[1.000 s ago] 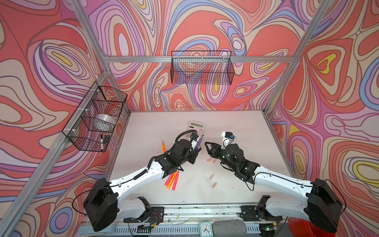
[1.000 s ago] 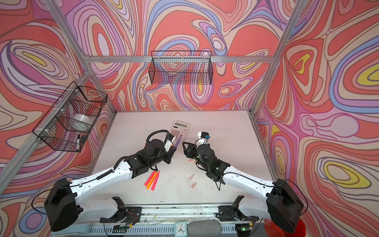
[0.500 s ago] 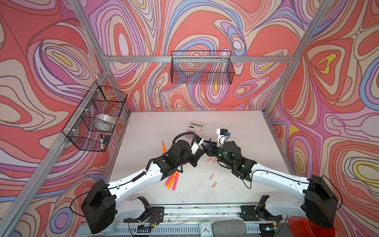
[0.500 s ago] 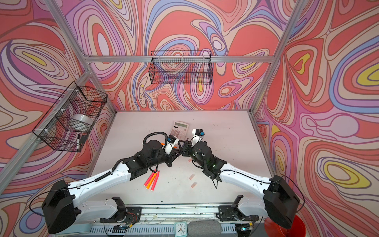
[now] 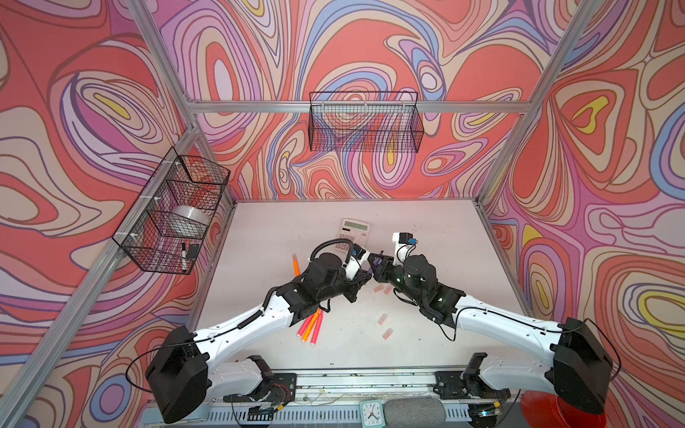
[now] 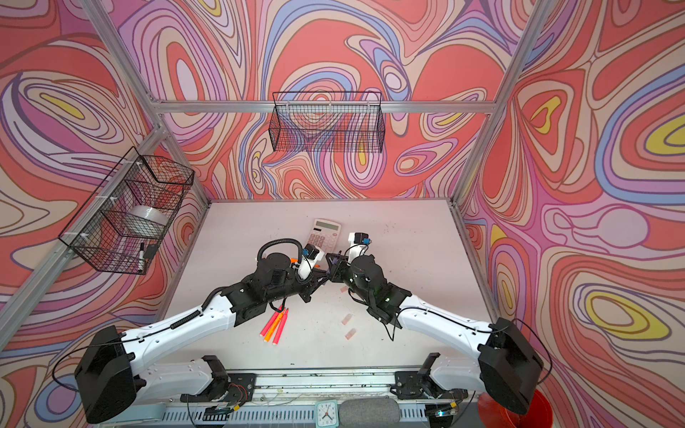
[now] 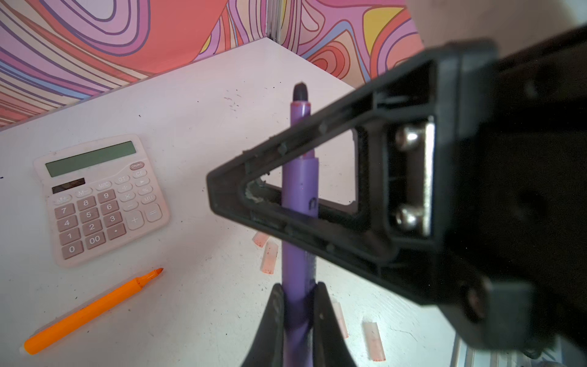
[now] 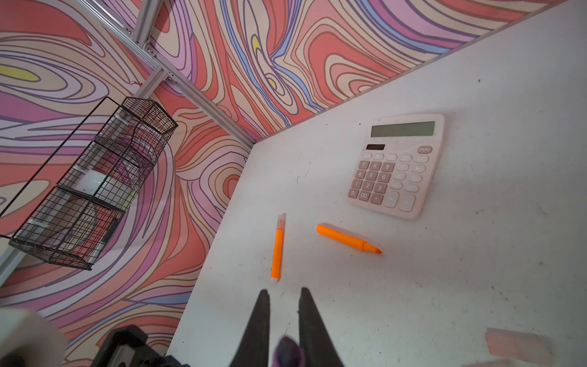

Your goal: Insert the pens into the pen caps

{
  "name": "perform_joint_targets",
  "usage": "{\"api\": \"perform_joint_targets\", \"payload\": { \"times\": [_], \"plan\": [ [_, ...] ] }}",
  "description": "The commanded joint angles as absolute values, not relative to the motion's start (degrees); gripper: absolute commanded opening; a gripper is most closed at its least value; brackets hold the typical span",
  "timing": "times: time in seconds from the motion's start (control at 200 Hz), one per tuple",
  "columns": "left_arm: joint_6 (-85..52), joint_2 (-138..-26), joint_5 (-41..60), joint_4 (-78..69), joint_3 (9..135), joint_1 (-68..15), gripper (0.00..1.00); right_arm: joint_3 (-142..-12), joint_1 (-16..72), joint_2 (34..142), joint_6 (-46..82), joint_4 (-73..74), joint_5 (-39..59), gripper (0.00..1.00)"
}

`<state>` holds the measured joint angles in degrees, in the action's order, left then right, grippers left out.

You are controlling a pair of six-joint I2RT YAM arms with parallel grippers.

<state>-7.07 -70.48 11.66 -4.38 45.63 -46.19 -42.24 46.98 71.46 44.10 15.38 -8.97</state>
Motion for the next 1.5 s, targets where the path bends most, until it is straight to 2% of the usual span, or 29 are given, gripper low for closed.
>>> {"api": "perform_joint_targets", "payload": {
  "times": [0.0, 0.105, 0.411, 0.726, 1.036, 1.116, 1.267, 1.362, 1.497],
  "plan": [
    [-6.50, -69.16, 12.87, -6.07, 45.00, -46.58, 0.15, -44.15, 47.84, 71.36, 44.16, 14.25, -7.63, 0.00],
    [-6.61, -69.19, 13.09, -6.25, 44.85, -46.58, 0.22, -44.48, 48.40, 71.41, 44.06, 14.13, -7.93, 0.00],
    [-6.90, -69.18, 12.57, -6.64, 44.69, -46.58, 0.28, -45.07, 49.32, 72.21, 43.77, 13.67, -8.71, 0.00],
    [-6.88, -69.27, 13.27, -6.42, 44.82, -46.58, 0.21, -46.21, 50.11, 73.39, 43.26, 13.00, -9.09, 0.00],
    [-7.05, -69.26, 13.06, -6.59, 44.74, -46.58, 0.20, -46.41, 51.06, 73.50, 43.01, 12.97, -9.58, 0.00],
    [-7.04, -69.35, 13.53, -6.43, 44.95, -46.57, 0.17, -46.75, 51.06, 73.65, 43.00, 12.70, -9.36, 0.00],
    [-7.16, -69.77, 12.66, -6.24, 45.09, -46.57, 0.00, -47.15, 51.40, 74.21, 42.69, 12.71, -9.20, 0.00],
    [-7.91, -70.30, 11.59, -6.88, 45.11, -46.57, 0.00, -47.73, 51.53, 74.79, 42.66, 12.26, -9.05, 0.00],
    [-10.82, -69.95, 7.60, -9.37, 43.99, -46.58, 0.00, -48.55, 51.86, 75.81, 42.11, 11.91, -8.96, 0.10]
  ]
}}
